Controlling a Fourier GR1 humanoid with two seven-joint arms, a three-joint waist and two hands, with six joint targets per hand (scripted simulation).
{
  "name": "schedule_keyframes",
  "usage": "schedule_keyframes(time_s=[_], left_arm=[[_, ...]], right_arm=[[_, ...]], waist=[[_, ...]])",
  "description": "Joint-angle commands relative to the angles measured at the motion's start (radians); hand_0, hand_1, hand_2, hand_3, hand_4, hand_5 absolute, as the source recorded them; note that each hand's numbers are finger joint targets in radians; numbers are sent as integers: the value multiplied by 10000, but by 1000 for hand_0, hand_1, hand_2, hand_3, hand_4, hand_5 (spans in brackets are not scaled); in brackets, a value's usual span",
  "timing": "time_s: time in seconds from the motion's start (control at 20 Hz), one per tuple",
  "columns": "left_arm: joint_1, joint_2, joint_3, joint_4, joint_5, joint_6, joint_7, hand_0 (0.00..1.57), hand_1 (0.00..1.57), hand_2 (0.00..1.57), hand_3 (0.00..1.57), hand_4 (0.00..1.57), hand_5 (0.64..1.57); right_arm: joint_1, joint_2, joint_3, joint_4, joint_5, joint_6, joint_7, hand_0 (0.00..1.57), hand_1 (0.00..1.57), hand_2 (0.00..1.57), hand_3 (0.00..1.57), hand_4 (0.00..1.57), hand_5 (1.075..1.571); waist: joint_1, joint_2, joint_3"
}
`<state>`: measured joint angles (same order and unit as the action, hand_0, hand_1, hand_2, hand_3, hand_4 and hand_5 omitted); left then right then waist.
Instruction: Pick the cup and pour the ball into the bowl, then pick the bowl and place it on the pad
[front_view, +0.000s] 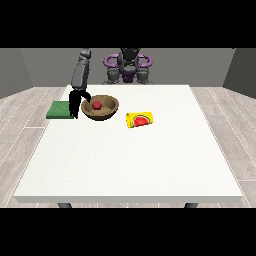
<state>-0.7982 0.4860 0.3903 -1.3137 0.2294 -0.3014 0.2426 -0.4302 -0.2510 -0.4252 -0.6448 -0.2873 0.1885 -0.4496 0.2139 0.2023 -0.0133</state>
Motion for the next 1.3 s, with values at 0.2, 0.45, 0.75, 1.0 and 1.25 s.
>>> schedule_keyframes(time_s=[0.2,0.45,0.75,1.0,1.25], left_arm=[[311,203,4,-626,320,-157,204,0,0,0,0,1019,1536],[-251,928,423,-32,786,-527,433,0,0,0,0,1022,1537],[38,1191,778,-340,1024,-688,15,0,0,0,0,1018,1535],[-184,1120,829,-579,1350,-593,288,0,0,0,0,1056,1528],[-105,1356,973,-146,1502,-903,253,0,0,0,0,1143,1520]], right_arm=[[-426,-77,-113,595,-45,-333,-181,0,0,0,0,452,1547],[-733,587,284,72,89,-733,32,0,0,0,0,463,1550],[-290,121,-317,941,65,-1941,306,878,878,580,0,608,1514],[700,-507,109,839,890,-2628,235,1571,1571,1571,1571,912,1478],[1074,-894,437,143,1234,-3279,582,1571,1571,1571,1365,960,1536]], waist=[[296,493,142],[167,532,136],[326,1256,142],[484,1458,134],[409,1246,87]])
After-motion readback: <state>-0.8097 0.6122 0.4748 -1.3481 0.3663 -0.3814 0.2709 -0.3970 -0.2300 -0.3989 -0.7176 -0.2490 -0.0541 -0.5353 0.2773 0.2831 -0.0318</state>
